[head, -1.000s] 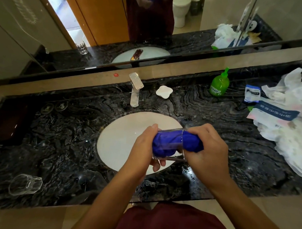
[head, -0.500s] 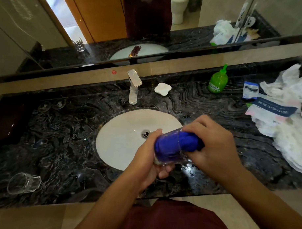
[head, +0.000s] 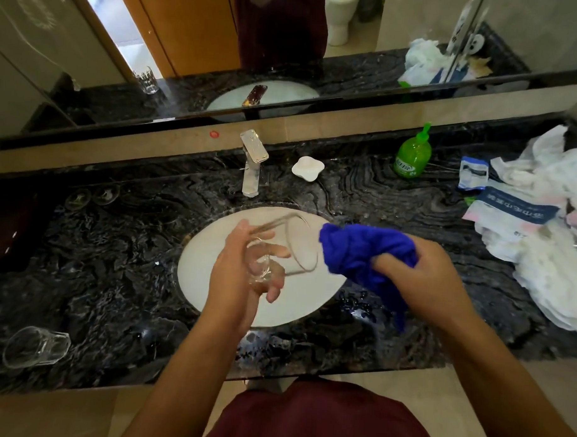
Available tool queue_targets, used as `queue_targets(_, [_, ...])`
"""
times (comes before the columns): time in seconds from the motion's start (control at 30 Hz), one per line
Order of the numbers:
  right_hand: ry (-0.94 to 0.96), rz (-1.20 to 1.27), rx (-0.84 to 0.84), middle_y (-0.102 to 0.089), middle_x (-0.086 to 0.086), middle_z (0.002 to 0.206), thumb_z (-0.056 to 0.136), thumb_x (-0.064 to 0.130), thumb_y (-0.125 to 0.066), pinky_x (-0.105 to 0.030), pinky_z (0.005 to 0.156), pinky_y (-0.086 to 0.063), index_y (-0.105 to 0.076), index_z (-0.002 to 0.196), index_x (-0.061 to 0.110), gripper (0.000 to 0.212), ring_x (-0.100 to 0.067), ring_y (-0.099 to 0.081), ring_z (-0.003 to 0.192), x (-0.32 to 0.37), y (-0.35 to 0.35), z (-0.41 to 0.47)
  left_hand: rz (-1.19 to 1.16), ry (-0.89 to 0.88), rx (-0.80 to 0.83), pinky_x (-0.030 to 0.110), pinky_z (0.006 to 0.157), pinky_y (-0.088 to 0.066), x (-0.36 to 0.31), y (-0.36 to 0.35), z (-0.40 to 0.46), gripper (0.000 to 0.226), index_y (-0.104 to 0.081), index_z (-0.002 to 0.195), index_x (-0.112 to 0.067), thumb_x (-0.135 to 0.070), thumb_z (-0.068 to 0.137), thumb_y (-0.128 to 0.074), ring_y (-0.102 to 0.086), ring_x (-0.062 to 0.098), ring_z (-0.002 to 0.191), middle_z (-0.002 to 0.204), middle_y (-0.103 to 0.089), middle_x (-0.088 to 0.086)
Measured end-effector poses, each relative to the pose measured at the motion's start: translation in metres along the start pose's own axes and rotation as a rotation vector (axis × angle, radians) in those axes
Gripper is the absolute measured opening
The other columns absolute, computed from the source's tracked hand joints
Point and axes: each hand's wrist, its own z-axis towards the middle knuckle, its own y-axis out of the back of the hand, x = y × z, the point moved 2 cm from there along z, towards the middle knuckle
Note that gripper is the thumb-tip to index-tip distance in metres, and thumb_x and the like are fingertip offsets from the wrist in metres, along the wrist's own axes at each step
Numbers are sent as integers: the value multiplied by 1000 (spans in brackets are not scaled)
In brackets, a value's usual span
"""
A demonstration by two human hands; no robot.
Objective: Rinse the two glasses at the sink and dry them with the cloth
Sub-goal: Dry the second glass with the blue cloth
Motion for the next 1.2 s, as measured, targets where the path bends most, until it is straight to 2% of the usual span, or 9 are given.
queue_targets(0.17, [-147, 408, 16, -74, 8, 74, 65, 17, -68, -33, 72, -50, -70, 86, 14, 21, -9, -66, 71, -21, -22, -2, -324, 327, 122, 18, 38, -36, 14, -12, -5, 40, -59, 105, -11, -48, 94, -49, -48, 19, 49, 93, -61, 16])
queue_targets(0.3, [19, 516, -7, -73, 16, 87, 70, 11, -63, -24, 73, -55, -65, 98, 35, 37, -5, -66, 81, -11, -45, -10, -324, 380, 133, 23, 45, -39, 28, -27, -9, 40, -55, 110, -12, -49, 98, -46, -51, 20, 53, 90, -66, 13])
queue_targets(0.4, [113, 507, -3, -68, 8, 95, 71, 26, -71, -33, 79, -55, -58, 105, 46, 41, -11, -63, 88, -8, -49, -13, -254, 328, 99, 30, 52, -44, 27, -30, -12, 43, -64, 105, -9, -46, 101, -42, -56, 24, 62, 90, -71, 13])
queue_targets(0.47, [148, 541, 30, -66, 9, 97, 69, 33, -73, -33, 79, -55, -56, 106, 50, 43, -10, -63, 90, -5, -53, -17, -197, 255, 60, 46, 75, -56, 30, -30, -9, 46, -69, 107, -6, -41, 102, -40, -64, 30, 82, 99, -75, 14])
queue_targets(0.53, [185, 543, 85, -68, 17, 103, 68, 28, -79, -27, 81, -54, -54, 111, 47, 53, -6, -67, 96, -2, -60, -20, -219, 238, 12, 57, 106, -46, 34, -30, -5, 48, -71, 109, -3, -39, 100, -41, -66, 31, 95, 102, -74, 15])
queue_targets(0.6, [197, 512, 84, -70, 11, 116, 67, 26, -86, -35, 93, -56, -49, 121, 41, 67, -14, -70, 110, 2, -66, -20, -255, 256, 2, 58, 115, -40, 35, -32, -5, 51, -69, 116, -1, -40, 100, -40, -67, 34, 104, 109, -73, 17])
queue_targets(0.9, [208, 571, -91, -70, 8, 121, 69, 28, -85, -37, 96, -56, -51, 131, 31, 71, -18, -69, 115, 6, -80, -14, -166, 242, -25, 51, 110, -46, 41, -53, -18, 59, -69, 129, -15, -55, 105, -33, -69, 27, 117, 122, -75, 10])
queue_targets(1.07, [172, 662, -118, -72, 16, 114, 67, 29, -77, -20, 86, -55, -52, 126, 29, 65, -9, -71, 106, 4, -75, -12, -47, 237, 7, 49, 97, -52, 41, -53, -20, 61, -68, 126, -11, -54, 105, -30, -71, 30, 112, 116, -77, 12])
queue_targets(1.2, [89, 785, -100, -73, -2, 118, 67, 32, -76, -44, 91, -58, -57, 130, 22, 66, -25, -71, 108, -2, -69, -4, 131, 127, 109, 45, 88, -53, 26, -47, -22, 58, -69, 124, -13, -57, 101, -38, -72, 27, 105, 113, -77, 9])
